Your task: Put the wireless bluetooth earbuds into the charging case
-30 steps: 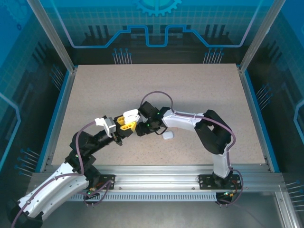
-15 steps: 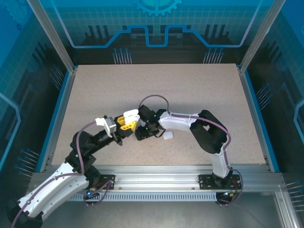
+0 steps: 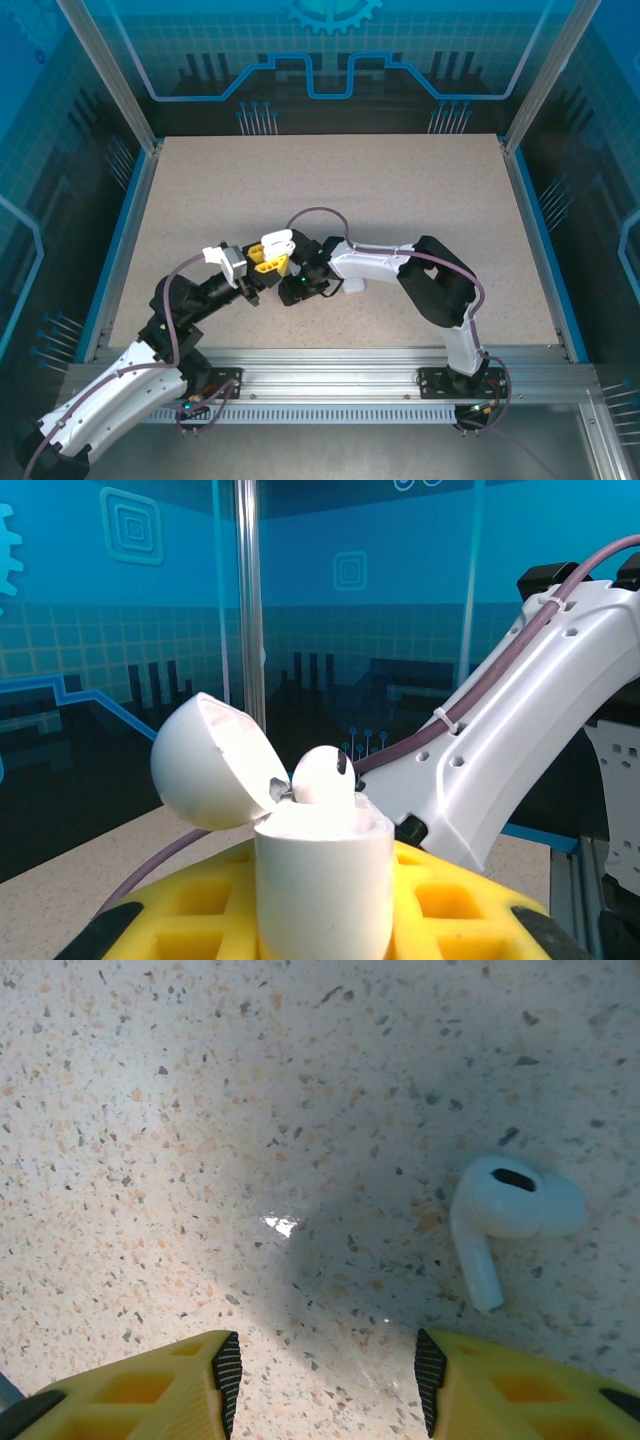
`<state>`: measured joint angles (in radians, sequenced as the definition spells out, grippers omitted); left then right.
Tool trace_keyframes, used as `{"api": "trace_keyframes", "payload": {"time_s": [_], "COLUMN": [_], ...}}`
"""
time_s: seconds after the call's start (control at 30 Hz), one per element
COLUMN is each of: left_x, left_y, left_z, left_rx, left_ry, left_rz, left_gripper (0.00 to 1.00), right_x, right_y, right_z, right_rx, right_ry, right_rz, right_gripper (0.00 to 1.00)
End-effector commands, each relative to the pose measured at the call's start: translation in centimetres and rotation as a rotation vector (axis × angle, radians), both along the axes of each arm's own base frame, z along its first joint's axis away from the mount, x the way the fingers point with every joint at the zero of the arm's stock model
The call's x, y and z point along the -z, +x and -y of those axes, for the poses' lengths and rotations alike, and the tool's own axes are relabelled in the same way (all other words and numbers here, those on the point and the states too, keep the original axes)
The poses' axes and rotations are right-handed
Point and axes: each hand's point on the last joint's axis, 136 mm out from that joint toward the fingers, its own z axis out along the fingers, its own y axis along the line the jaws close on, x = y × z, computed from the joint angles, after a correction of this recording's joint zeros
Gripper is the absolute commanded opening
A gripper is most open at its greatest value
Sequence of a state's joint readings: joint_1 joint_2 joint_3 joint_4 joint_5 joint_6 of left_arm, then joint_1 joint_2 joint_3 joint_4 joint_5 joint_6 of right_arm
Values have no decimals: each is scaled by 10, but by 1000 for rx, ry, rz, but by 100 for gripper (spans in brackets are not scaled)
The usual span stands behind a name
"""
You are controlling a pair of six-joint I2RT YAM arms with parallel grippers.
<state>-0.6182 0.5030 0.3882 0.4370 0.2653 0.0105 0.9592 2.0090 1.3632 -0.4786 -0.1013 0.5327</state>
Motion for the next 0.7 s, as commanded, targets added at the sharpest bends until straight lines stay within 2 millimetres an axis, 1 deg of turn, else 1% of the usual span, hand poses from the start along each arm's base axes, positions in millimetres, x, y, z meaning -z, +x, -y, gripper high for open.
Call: {"api": "trace_keyframes", "payload": {"time_s": [0.0, 0.07, 0.17, 0.4, 0.57, 0.67], "left_x": [-17, -18, -18, -18, -18, -18], "left_y": [-4, -4, -5, -6, -8, -8], "left_z": [-4, -4, -5, -6, -7, -7], "left_rx": [-13, -11, -13, -13, -14, -15], "left_ry": [-19, -22, -22, -21, -20, -24], "left_rz": [49, 51, 49, 50, 52, 53], "left_gripper": [12, 12, 13, 12, 12, 13], "right_x": [-28, -32, -30, -18, -12, -6], "right_y": [8, 14, 24, 44, 50, 49], "right_z": [11, 17, 23, 15, 16, 15], "right_rx": [11, 15, 11, -6, 4, 2], "right_ry": [-13, -35, -92, -171, -188, -193], "right_rz": [58, 70, 86, 86, 79, 67], "right_gripper": [53, 53, 53, 53, 53, 53]}}
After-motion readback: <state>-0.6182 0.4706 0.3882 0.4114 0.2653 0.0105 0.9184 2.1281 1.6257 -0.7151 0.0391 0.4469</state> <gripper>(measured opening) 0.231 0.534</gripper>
